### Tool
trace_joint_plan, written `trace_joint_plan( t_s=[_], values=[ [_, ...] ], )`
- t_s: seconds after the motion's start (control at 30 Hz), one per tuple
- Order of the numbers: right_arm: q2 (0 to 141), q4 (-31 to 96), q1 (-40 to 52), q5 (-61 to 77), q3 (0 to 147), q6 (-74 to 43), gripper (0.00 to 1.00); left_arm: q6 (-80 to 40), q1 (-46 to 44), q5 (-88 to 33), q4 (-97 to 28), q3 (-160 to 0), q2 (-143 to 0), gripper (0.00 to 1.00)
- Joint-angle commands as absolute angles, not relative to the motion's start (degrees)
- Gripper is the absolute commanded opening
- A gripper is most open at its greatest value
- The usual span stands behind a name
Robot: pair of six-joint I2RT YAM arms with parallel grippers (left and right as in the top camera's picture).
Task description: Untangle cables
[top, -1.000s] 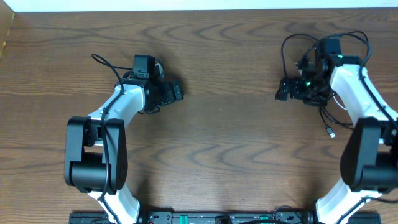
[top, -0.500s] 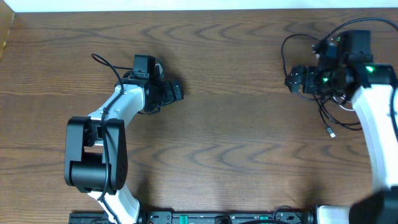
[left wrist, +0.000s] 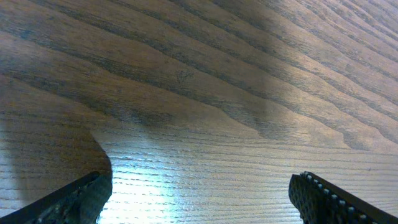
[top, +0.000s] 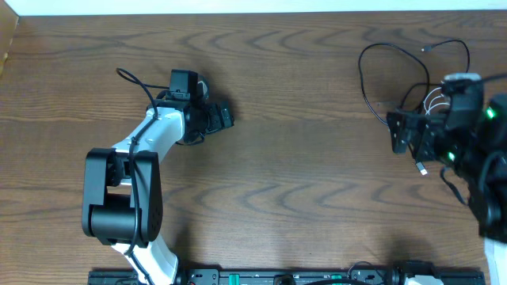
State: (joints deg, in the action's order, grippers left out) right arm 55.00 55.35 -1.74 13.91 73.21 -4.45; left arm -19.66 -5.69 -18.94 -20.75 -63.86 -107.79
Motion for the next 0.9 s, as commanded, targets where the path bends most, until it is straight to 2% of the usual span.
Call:
trace_joint_plan(
  t_s=[0.0,0.23,0.37,0.6,0.7,0.87],
  values=[
    [52.5,55.6,-1.4,13.0,72.2,-3.6,0.99,-20.6,-5.2,-15.8,-22.3,-61.4,-111.4,0.98],
    [43.8,49.6,-0.9,13.0,63.6,0.3,0.99,-20.7,-5.2,-15.9,-22.2,-61.4,-111.4,0.98],
    [35.8,37.8,1.4,13.0,54.3,3.6,0.99,-20.9,-5.2,-15.8,-22.2,-61.4,-111.4,0.98],
    [20.7,14.5,12.4,13.0,40.3,16.7,0.99,-20.9,-5.2,-15.9,-22.2,-61.4,-111.4,0.98],
    [16.8,9.6,14.9,13.0,36.6,19.4,0.99,-20.9,-5.2,-15.8,-22.2,-61.4,-111.4,0.98],
    [12.3,4.1,12.5,16.6,29.5,19.3,0.99,-20.9,-5.2,-15.8,-22.3,-61.4,-111.4,0.98]
  ],
)
